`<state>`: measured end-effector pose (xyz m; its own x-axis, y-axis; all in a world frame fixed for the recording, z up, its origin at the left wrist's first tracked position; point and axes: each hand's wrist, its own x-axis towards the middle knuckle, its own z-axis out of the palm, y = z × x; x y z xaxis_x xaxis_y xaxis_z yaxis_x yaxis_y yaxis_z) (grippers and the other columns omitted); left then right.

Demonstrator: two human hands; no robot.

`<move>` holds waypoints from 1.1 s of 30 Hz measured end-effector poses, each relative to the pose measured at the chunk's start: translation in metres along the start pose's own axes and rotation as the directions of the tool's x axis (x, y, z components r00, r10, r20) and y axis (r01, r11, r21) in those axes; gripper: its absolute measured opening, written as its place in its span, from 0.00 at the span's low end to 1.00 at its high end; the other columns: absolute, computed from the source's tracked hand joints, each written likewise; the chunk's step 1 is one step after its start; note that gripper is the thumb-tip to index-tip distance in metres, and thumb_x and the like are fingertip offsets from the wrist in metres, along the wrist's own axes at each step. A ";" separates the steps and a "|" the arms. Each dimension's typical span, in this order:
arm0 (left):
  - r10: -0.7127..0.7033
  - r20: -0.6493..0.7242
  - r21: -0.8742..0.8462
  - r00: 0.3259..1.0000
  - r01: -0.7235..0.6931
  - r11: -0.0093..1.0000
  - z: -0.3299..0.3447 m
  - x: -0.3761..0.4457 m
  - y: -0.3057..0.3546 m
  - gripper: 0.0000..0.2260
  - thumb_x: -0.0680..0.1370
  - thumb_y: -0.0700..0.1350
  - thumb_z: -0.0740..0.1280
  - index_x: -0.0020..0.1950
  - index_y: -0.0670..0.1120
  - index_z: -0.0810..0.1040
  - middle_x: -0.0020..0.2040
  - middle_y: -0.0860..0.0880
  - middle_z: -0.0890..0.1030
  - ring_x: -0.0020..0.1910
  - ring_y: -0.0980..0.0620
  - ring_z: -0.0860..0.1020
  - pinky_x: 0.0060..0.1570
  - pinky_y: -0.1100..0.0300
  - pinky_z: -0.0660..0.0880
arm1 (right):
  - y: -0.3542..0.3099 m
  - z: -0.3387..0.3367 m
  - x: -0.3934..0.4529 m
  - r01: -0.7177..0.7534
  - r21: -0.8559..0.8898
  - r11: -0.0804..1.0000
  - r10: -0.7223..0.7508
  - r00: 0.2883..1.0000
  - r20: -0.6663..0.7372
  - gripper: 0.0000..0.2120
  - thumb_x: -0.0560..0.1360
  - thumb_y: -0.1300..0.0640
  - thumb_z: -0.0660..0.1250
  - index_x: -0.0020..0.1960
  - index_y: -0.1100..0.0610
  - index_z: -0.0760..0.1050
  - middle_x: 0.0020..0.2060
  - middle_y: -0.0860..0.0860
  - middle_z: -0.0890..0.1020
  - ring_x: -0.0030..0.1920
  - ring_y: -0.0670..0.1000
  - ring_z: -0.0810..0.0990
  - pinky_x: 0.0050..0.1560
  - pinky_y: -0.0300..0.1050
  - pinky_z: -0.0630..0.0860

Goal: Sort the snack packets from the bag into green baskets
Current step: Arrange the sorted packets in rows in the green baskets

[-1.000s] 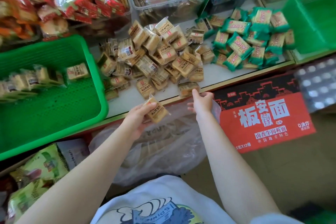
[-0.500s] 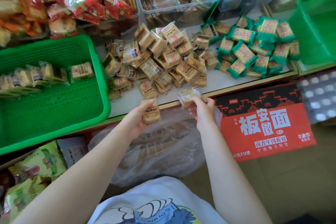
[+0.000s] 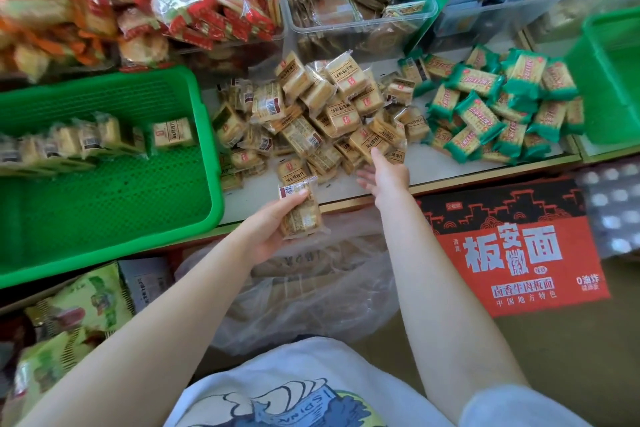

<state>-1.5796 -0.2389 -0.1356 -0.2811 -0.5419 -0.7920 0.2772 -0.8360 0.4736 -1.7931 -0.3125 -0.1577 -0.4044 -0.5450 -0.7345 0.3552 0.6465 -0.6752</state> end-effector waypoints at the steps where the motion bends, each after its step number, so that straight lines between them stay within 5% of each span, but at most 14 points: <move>1: 0.010 0.008 0.005 1.000 -0.010 1.000 -0.002 -0.004 0.000 0.24 0.69 0.52 0.73 0.63 0.46 0.75 0.51 0.45 0.85 0.51 0.47 0.84 0.50 0.53 0.78 | 0.000 0.004 0.001 0.000 0.020 1.000 0.000 1.000 -0.026 0.18 0.78 0.54 0.71 0.62 0.63 0.72 0.51 0.59 0.83 0.42 0.53 0.87 0.37 0.44 0.84; 7: 0.059 0.021 -0.003 0.998 -0.059 0.998 -0.020 -0.034 0.007 0.24 0.73 0.53 0.68 0.67 0.45 0.74 0.58 0.42 0.83 0.58 0.45 0.79 0.68 0.47 0.71 | 0.006 0.006 -0.021 -0.036 0.158 0.987 0.041 0.999 -0.028 0.12 0.76 0.59 0.73 0.56 0.60 0.75 0.44 0.54 0.82 0.36 0.48 0.79 0.34 0.40 0.74; 12: 0.093 0.010 -0.043 0.996 -0.092 0.995 -0.030 -0.059 0.017 0.16 0.72 0.56 0.67 0.56 0.50 0.81 0.51 0.45 0.86 0.46 0.48 0.85 0.47 0.52 0.81 | 0.025 -0.004 -0.087 -0.095 0.108 0.990 0.068 0.971 0.230 0.05 0.78 0.61 0.67 0.54 0.59 0.76 0.38 0.53 0.79 0.36 0.48 0.78 0.36 0.41 0.73; 18: 0.252 -0.057 -0.156 0.966 -0.258 0.954 -0.037 -0.084 0.026 0.21 0.74 0.54 0.69 0.65 0.48 0.78 0.55 0.43 0.85 0.48 0.48 0.85 0.39 0.55 0.82 | 0.041 0.019 -0.171 0.171 0.065 0.983 -0.181 0.871 0.457 0.19 0.77 0.63 0.70 0.63 0.47 0.70 0.49 0.48 0.86 0.47 0.48 0.83 0.42 0.42 0.77; 22: 0.328 -0.143 -0.170 0.934 -0.349 0.922 -0.052 -0.098 0.032 0.28 0.75 0.62 0.67 0.67 0.45 0.77 0.62 0.40 0.82 0.57 0.45 0.82 0.56 0.48 0.79 | 0.042 0.050 -0.208 0.370 0.034 0.928 -0.328 0.772 0.544 0.17 0.78 0.63 0.70 0.62 0.48 0.71 0.51 0.51 0.85 0.48 0.46 0.83 0.43 0.37 0.78; 25: 0.339 -0.170 -0.229 0.925 -0.372 0.900 -0.068 -0.107 0.030 0.34 0.73 0.66 0.68 0.69 0.44 0.76 0.63 0.39 0.81 0.62 0.40 0.80 0.65 0.43 0.75 | 0.061 0.076 -0.225 0.622 -0.103 0.776 -0.456 0.666 0.590 0.16 0.77 0.60 0.72 0.61 0.50 0.73 0.53 0.52 0.83 0.52 0.48 0.82 0.50 0.41 0.78; 29: 0.353 -0.191 -0.366 0.916 -0.400 0.840 -0.095 -0.121 0.025 0.25 0.71 0.61 0.72 0.60 0.47 0.74 0.54 0.42 0.81 0.53 0.41 0.82 0.39 0.56 0.81 | 0.105 0.108 -0.244 0.804 -0.345 0.484 -0.603 0.592 0.534 0.21 0.73 0.41 0.71 0.64 0.44 0.75 0.56 0.48 0.71 0.59 0.47 0.71 0.62 0.38 0.71; 30: 0.362 -0.186 -0.404 0.913 -0.407 0.819 -0.104 -0.125 0.024 0.22 0.72 0.59 0.73 0.57 0.48 0.74 0.51 0.44 0.80 0.51 0.42 0.81 0.33 0.59 0.78 | 0.112 0.114 -0.250 0.787 -0.359 0.502 -0.586 0.615 0.528 0.27 0.72 0.36 0.70 0.68 0.44 0.73 0.59 0.48 0.69 0.62 0.46 0.69 0.64 0.37 0.69; 33: 0.388 -0.230 -0.493 0.892 -0.451 0.744 -0.131 -0.139 0.021 0.24 0.72 0.58 0.73 0.60 0.46 0.73 0.49 0.43 0.78 0.47 0.42 0.82 0.35 0.57 0.79 | 0.130 0.140 -0.265 0.459 -0.238 0.856 -0.261 0.781 0.567 0.55 0.60 0.29 0.76 0.78 0.46 0.57 0.69 0.51 0.70 0.67 0.47 0.74 0.68 0.46 0.73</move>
<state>-1.4146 -0.1702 -0.0663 0.0677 -0.7884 -0.6115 0.7860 -0.3353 0.5193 -1.5217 -0.1589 -0.0601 0.0690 -0.8973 -0.4360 -0.0817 0.4305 -0.8989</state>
